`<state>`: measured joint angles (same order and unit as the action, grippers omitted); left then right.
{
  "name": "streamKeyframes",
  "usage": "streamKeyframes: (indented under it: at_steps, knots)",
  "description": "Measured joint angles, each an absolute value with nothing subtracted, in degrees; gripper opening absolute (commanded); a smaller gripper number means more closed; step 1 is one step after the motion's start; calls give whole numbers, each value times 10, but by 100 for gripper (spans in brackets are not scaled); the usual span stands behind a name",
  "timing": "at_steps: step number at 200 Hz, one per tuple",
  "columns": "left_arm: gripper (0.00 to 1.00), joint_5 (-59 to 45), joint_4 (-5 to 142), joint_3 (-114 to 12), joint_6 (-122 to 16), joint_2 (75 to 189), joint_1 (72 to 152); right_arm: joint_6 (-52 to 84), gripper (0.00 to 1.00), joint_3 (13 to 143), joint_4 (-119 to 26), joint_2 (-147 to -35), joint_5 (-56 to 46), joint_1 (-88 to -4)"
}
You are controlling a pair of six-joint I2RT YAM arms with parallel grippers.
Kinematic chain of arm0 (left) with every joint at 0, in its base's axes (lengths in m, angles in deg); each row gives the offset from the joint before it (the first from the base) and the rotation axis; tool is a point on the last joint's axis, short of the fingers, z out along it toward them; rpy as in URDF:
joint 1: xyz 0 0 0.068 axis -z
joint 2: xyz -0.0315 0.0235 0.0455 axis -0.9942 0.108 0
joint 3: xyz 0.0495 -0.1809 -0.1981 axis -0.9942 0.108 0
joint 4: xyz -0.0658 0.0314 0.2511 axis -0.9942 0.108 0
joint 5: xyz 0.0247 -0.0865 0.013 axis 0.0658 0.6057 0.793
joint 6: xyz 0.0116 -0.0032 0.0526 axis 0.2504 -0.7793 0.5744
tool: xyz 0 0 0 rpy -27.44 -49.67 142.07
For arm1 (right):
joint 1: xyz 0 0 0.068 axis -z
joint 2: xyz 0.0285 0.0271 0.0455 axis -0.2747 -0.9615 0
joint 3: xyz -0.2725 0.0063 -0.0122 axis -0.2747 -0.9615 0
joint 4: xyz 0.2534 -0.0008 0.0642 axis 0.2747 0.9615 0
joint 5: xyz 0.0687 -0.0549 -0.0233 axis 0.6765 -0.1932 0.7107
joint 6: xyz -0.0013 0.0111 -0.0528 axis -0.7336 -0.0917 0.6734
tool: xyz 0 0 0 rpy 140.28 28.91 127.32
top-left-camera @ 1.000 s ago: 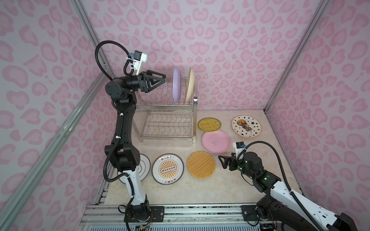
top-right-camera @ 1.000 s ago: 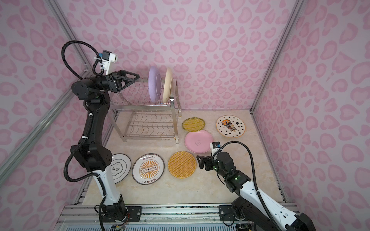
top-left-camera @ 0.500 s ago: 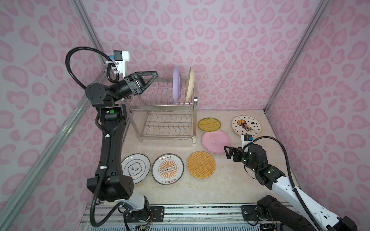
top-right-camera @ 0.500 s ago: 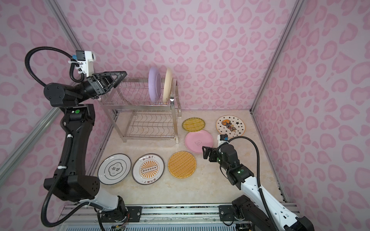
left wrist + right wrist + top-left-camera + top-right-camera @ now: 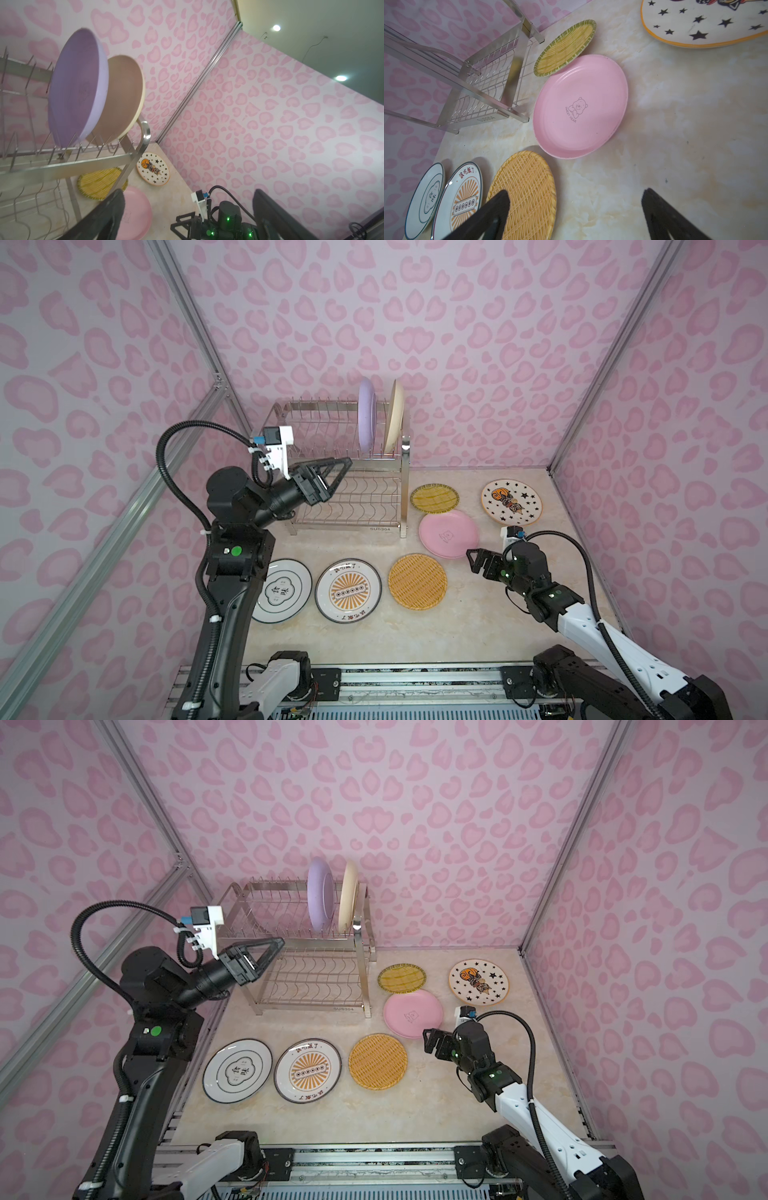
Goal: Load plates into a dish rack
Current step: Move the dish rack to the top-center of the table.
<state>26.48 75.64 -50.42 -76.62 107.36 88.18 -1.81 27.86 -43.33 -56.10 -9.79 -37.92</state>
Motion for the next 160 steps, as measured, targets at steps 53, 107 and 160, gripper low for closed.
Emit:
streamKeyframes:
  at_steps: [53, 107, 160]
  knots:
    - [97, 65, 865, -338, -682, 1029, 1049, -18, 100, 274, -458, -595, -92, -367]
    - [97, -129, 846, -291, -618, 1138, 1203, -32, 100, 257, -497, -624, -72, -356]
    - [97, -186, 681, -248, -580, 1226, 1226, -38, 99, 249, -510, -633, -38, -311]
